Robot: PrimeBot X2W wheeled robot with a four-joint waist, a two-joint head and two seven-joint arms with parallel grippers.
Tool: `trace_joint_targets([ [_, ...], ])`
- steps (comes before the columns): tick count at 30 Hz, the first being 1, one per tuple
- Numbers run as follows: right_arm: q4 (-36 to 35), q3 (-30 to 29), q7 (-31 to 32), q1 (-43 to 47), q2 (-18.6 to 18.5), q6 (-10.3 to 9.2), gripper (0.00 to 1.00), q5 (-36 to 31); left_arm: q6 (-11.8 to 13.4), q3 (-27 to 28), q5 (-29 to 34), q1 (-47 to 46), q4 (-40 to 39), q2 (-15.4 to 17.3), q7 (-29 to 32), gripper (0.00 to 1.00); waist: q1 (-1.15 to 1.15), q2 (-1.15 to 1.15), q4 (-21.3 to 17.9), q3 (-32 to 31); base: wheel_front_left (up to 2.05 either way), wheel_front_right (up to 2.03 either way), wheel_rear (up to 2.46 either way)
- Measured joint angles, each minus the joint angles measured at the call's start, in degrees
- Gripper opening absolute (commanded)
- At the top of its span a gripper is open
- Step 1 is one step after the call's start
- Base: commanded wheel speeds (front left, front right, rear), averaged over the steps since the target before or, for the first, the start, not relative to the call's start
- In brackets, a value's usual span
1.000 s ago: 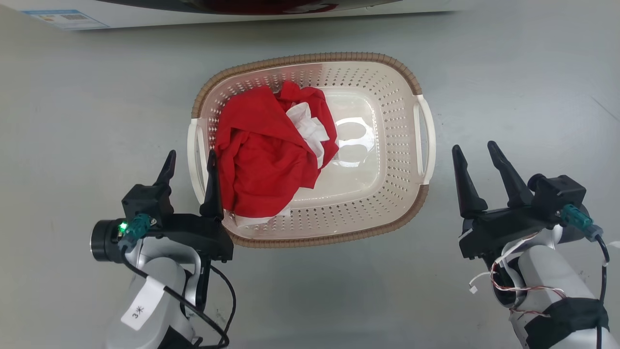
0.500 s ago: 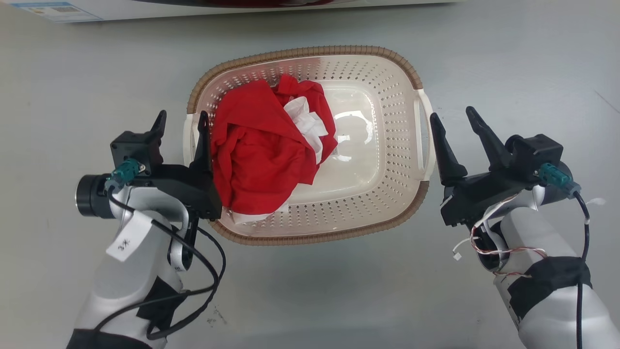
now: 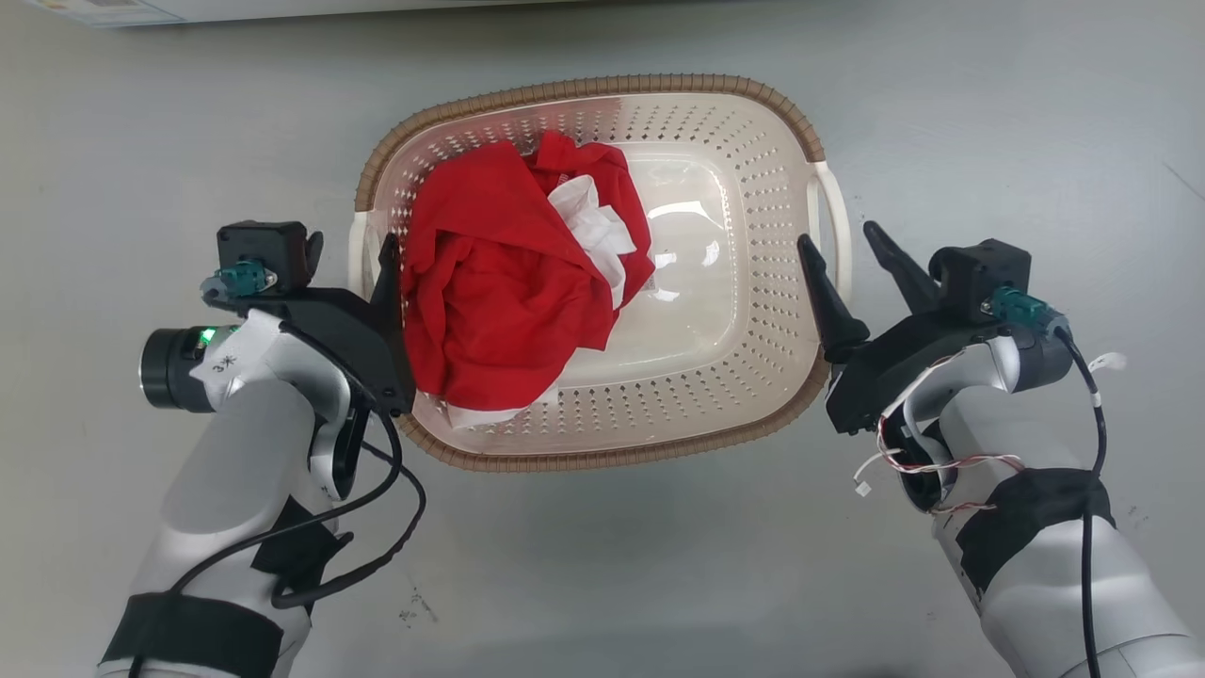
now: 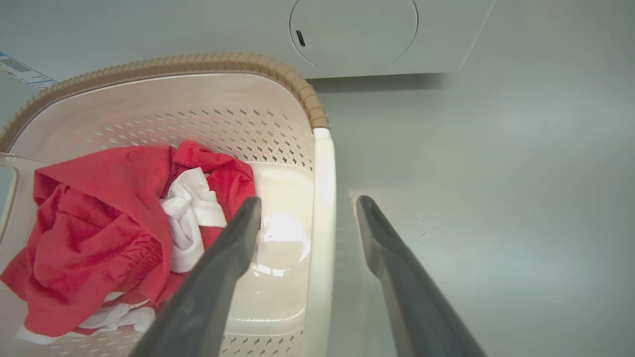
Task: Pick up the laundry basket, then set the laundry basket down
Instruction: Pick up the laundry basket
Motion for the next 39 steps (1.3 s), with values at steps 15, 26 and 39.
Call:
trace_joint_targets([
  [15, 8.0, 1.8, 2.4, -3.8, 0.8, 0.40, 0.00, 3.8, -2.9, 0.1, -1.8, -3.3, 8.3, -1.4, 4.5, 0.00, 0.00, 0.00, 0.1, 1.2, 0.00, 0.00, 0.00],
  [26, 12.1, 2.6, 2.7, -4.8, 1.3, 0.68, 0.00, 5.9, -3.8, 0.1, -3.3, -4.3, 12.3, -2.7, 4.5, 0.00, 0.00, 0.00, 0.4, 0.1, 0.00, 0.00, 0.00],
  [39, 16.0, 5.0, 3.2, -2.2, 1.9, 0.87, 0.00, 7.9, -4.3, 0.2, -4.5, -2.5, 17.1, -3.8, 4.4, 0.00, 0.00, 0.00, 0.4, -6.2, 0.00, 0.00, 0.00],
])
